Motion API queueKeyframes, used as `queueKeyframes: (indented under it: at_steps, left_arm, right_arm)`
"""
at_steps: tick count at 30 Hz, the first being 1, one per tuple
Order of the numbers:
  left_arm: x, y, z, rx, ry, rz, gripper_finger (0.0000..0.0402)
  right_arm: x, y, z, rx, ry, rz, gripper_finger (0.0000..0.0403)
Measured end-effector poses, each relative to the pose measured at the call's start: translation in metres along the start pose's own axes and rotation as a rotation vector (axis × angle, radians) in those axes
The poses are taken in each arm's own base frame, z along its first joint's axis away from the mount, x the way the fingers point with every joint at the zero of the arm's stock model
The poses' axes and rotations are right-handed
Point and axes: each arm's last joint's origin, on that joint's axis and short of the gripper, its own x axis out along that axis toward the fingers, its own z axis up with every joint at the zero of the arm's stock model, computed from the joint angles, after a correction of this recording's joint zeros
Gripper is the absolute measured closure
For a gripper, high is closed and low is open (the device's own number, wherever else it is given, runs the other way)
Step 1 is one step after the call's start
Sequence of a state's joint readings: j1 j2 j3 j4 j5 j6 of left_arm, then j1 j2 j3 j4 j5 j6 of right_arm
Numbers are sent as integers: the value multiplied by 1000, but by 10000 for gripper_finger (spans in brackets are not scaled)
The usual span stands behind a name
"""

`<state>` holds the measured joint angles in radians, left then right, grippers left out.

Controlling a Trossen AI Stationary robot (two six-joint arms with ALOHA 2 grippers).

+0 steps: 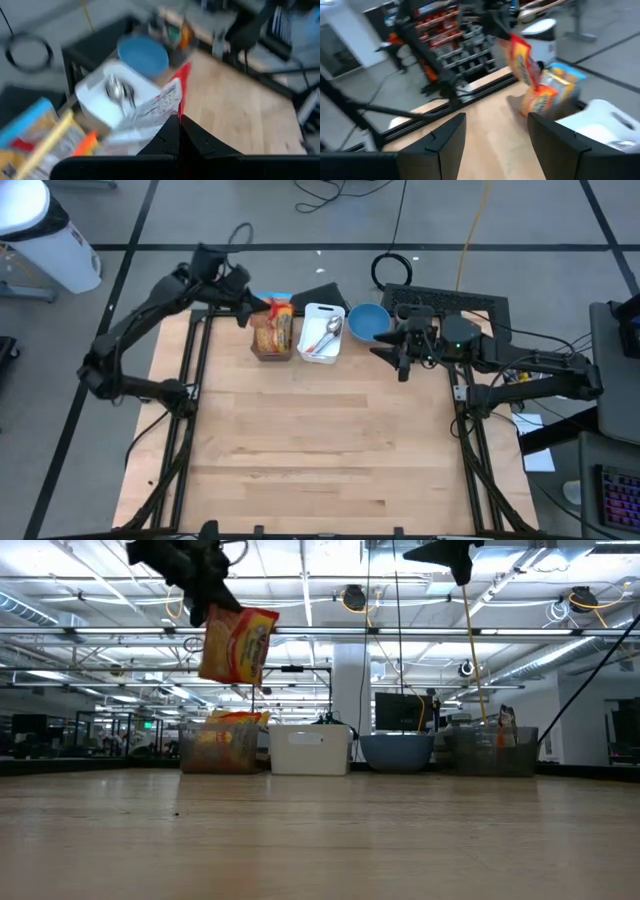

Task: Pick & Place Food Item
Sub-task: Put the red noodle pack into the left black bin

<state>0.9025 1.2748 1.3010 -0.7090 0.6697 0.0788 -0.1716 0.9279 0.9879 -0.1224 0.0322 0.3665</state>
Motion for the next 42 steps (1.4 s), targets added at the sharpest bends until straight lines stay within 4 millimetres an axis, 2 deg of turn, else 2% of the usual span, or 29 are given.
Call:
queueKeyframes:
  at_steps: [2,7,12,17,21,28,36,42]
  left_arm:
    - [-1,1,-9,20,-67,-2,401]
    - [6,9,-48,-2,-125,-40,401]
    - [17,25,-84,-91,-123,-46,401]
    - [16,35,-92,-93,-169,-64,401]
    - [10,38,-85,-51,-224,-59,401]
    - [2,49,-87,-48,-241,-51,401]
    - [6,59,-91,-41,-226,-51,401]
    - [18,70,-97,-79,-187,-83,401]
  right_arm:
    - [0,-1,0,-2,-14,-41,197]
    - [1,-4,3,5,-56,-96,197]
    - [3,-6,7,34,-92,-100,197]
    - [3,-7,8,67,-107,-99,197]
    - [4,-7,7,79,-103,-101,197]
    - [7,-7,8,102,-116,-95,197]
    - [13,-8,5,119,-99,-102,197]
    - [14,-8,5,120,-96,-103,197]
